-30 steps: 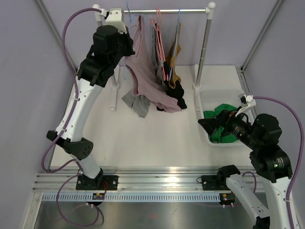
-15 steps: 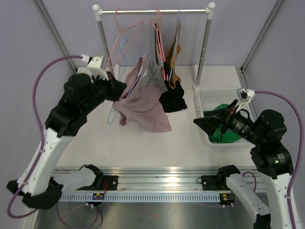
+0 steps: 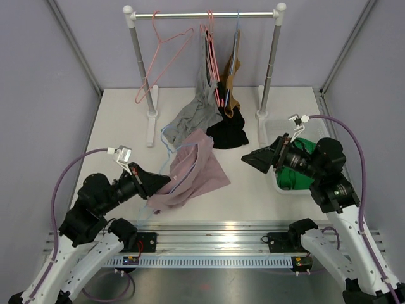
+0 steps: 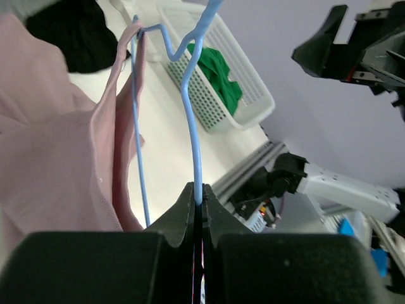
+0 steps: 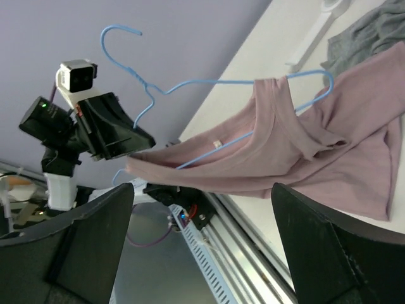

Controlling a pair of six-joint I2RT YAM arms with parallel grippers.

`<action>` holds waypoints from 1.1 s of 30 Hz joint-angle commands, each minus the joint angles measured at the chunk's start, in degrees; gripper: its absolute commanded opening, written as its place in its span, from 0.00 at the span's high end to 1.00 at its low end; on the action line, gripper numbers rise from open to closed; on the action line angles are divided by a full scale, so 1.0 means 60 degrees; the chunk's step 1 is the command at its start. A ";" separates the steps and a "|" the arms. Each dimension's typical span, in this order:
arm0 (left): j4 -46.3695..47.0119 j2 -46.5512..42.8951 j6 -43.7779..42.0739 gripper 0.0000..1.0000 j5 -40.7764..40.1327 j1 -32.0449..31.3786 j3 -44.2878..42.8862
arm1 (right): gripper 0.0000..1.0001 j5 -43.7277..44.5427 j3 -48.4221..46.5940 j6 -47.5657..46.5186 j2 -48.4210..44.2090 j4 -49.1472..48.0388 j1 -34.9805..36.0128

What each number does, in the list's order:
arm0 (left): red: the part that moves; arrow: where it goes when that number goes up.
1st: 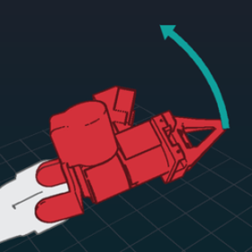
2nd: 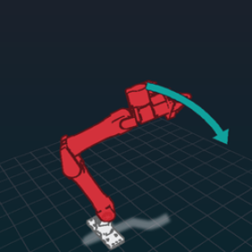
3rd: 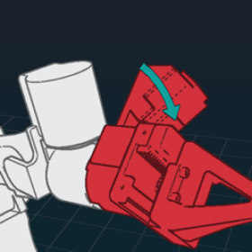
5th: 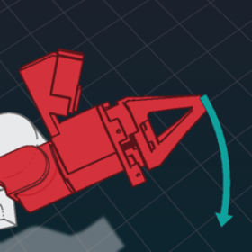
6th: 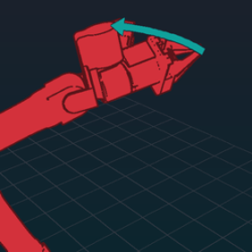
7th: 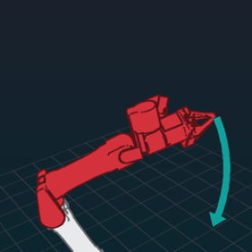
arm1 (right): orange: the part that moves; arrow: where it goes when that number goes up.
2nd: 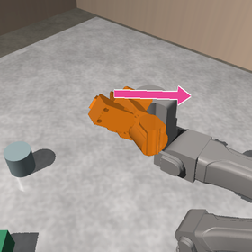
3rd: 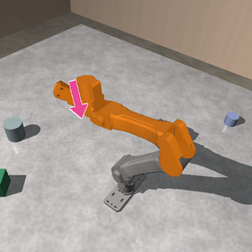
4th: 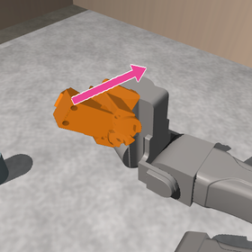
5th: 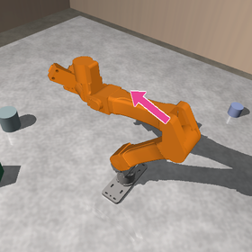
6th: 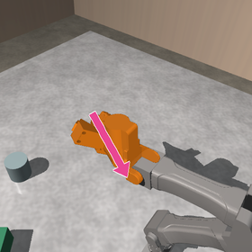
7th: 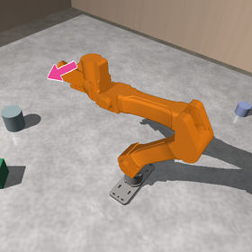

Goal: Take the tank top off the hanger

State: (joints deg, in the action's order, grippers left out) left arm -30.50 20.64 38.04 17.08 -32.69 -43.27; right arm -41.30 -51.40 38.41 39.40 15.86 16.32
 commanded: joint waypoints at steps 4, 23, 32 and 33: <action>0.2461 -0.1256 0.2257 1.00 0.1504 -0.0045 0.1524 | 0.04 0.3563 -0.0003 -0.1389 0.1005 -0.0125 0.2740; 0.3282 -0.1712 0.3621 1.00 0.1518 -0.0045 0.2289 | 0.30 0.6092 -0.1043 -0.2740 0.5415 -0.1718 0.4942; 0.3150 -0.1668 0.3474 1.00 0.1577 -0.0045 0.2231 | 0.58 0.6135 -0.1278 -0.2945 0.6060 -0.2306 0.5015; 0.3106 -0.1668 0.3445 1.00 0.1577 -0.0045 0.2201 | 0.65 0.6223 -0.1278 -0.3003 0.6133 -0.2320 0.5001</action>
State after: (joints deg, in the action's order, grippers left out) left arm -15.79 10.96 58.52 23.90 -32.69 -28.51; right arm -6.42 -55.99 22.09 75.57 6.52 45.71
